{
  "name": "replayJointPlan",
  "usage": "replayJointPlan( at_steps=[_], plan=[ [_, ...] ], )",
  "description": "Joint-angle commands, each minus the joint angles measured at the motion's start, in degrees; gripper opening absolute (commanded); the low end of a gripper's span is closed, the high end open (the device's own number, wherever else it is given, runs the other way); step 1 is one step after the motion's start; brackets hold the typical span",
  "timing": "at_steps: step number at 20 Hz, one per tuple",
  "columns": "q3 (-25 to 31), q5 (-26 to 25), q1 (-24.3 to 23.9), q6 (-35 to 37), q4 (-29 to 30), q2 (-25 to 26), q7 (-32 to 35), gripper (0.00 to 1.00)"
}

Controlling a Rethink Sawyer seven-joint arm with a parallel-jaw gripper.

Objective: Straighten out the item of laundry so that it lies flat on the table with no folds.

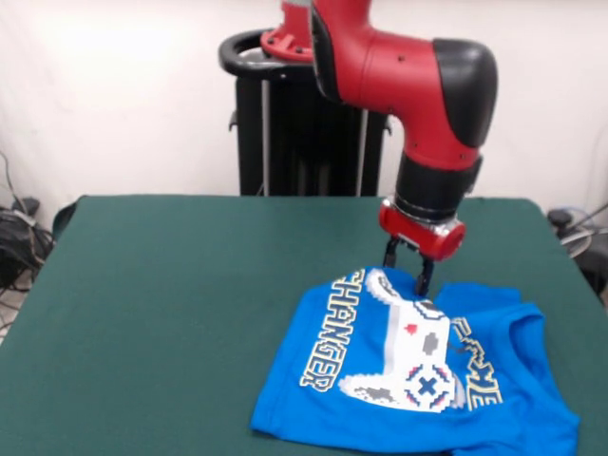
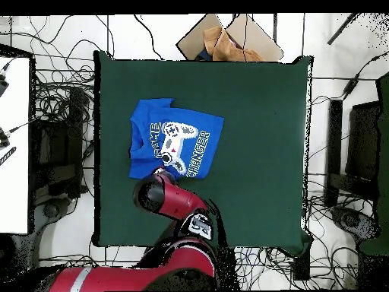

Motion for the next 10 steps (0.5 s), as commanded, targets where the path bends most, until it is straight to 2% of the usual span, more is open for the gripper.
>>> replayJointPlan(
  at_steps=[1,6,10],
  plan=[
    [8.36,6.22,0.25,1.0,-6.21,3.27,13.06,1.0],
    [11.06,7.51,-0.76,6.54,-5.17,-0.2,12.52,1.0],
    [13.44,7.1,-2.86,8.23,-4.27,-1.89,10.96,1.0]
  ],
)
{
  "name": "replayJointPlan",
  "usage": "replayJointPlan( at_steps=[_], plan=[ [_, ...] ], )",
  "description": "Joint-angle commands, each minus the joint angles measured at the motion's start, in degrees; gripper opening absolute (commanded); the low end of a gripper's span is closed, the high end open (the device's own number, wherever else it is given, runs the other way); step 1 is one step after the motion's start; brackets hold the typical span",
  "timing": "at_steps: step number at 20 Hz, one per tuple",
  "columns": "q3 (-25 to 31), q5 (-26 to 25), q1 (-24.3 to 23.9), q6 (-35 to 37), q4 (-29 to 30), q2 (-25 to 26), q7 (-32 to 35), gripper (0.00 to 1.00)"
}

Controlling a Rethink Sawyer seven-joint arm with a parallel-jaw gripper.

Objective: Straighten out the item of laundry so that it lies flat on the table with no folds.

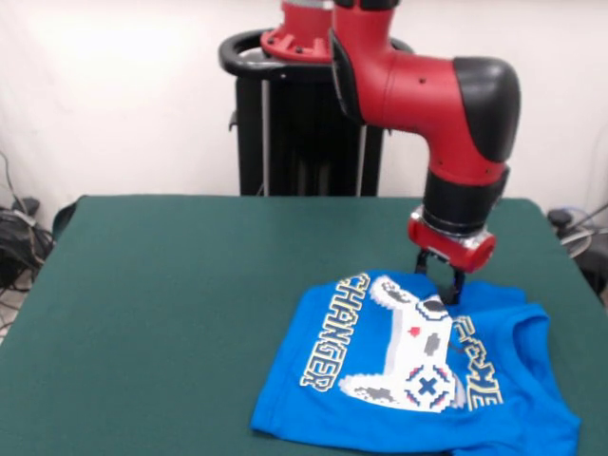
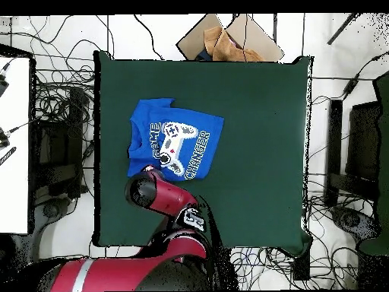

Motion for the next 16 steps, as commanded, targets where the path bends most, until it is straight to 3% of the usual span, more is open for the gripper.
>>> replayJointPlan(
  at_steps=[1,6,16],
  plan=[
    [9.54,4.24,-3.06,7.79,-3.48,-3.08,10.79,1.0],
    [4.54,4.96,0.92,11.3,-4.93,-4.36,11.68,1.0],
    [5.65,4.71,-0.14,9.5,-4.87,-3.22,10.6,1.0]
  ],
)
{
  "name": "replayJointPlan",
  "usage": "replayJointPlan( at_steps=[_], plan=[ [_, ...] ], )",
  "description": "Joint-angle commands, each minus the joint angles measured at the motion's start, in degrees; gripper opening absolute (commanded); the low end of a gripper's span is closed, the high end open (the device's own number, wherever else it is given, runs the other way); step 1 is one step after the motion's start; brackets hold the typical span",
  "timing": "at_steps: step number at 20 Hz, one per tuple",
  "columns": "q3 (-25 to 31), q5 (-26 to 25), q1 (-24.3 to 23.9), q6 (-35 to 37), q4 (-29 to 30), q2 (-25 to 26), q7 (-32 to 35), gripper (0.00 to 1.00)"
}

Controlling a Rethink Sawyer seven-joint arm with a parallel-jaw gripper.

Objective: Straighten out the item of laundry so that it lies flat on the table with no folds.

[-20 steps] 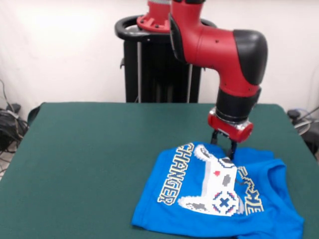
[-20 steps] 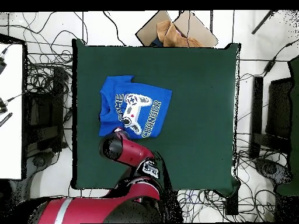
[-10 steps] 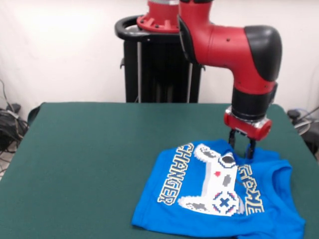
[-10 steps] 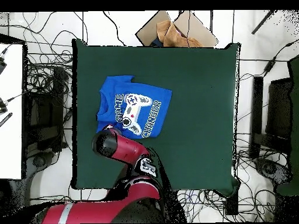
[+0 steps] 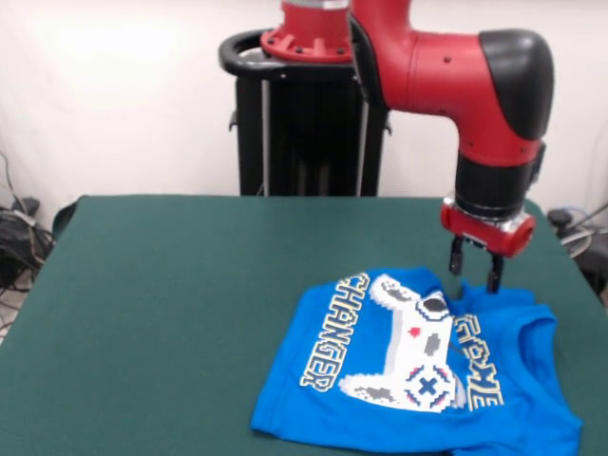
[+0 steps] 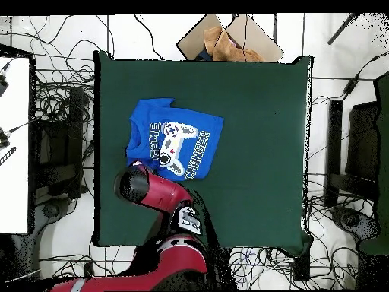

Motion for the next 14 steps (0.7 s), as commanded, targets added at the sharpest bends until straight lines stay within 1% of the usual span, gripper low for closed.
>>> replayJointPlan(
  at_steps=[1,5,8,12,14],
  plan=[
    [3.45,3.51,-0.56,3.28,-4.79,1.72,10.38,1.0],
    [2.01,3.27,-0.14,4.34,-6.02,2.49,9.95,1.0],
    [3.09,2.58,-1.57,1.9,-6.67,4.48,9.0,1.0],
    [3.82,2.59,-1.64,0.22,-8.54,7.01,8.97,1.0],
    [4.29,2.1,-2.42,-1.24,-10.07,9.19,8.29,1.0]
  ],
)
